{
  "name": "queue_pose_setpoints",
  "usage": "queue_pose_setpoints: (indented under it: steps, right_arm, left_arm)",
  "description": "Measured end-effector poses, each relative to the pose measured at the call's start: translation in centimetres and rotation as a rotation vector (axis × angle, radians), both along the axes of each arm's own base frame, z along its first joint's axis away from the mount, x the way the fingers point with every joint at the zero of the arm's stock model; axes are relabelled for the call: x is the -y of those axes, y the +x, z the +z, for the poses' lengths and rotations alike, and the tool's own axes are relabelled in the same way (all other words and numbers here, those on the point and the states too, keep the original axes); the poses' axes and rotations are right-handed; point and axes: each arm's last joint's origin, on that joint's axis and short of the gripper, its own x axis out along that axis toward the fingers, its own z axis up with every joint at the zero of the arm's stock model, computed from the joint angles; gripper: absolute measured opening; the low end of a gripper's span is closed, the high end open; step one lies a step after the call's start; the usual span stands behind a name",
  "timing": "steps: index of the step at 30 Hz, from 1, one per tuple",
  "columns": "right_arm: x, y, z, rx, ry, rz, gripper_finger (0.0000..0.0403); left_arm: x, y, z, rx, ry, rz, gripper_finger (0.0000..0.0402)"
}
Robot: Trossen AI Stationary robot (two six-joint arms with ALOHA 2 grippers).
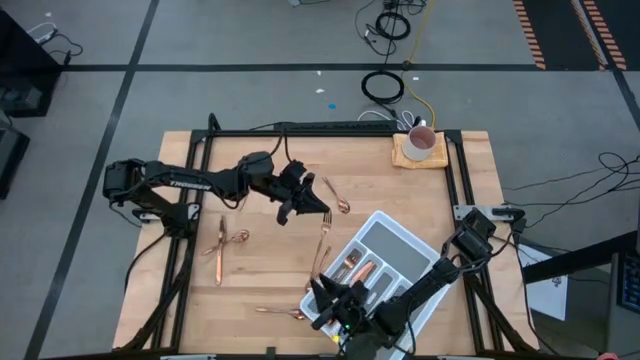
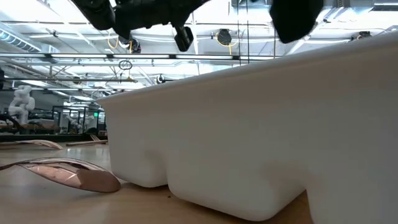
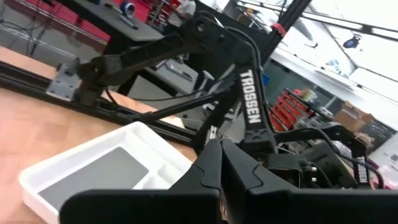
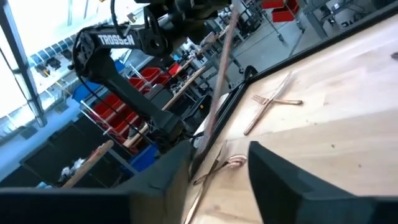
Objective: Sort silverware
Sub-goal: Put the gold fork into the silverware tray
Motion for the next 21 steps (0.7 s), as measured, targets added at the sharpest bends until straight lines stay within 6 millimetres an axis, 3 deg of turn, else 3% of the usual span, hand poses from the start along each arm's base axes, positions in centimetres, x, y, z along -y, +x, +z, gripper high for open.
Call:
queue_pose_setpoints:
  steps: [7, 16, 21]
  right_arm:
    - [-2.6, -2.6, -1.1, 0.031, 0.035, 0.068, 0.0186]
    - [-7.2, -7.2, -0.7, 0.074, 0.068, 0.179, 0.0177]
    - [-8.1, -8.2, -0.6, 0.113, 0.113, 0.206, 0.0177]
  left_arm:
    - [-1.1, -0.3, -0.7, -0.067, 0.000, -0.063, 0.0000]
    - [2.2, 0.7, -3.0, -0.131, 0.110, -0.149, 0.0000]
    - [3.0, 2.9, -5.6, -0.183, 0.126, -0.157, 0.0000]
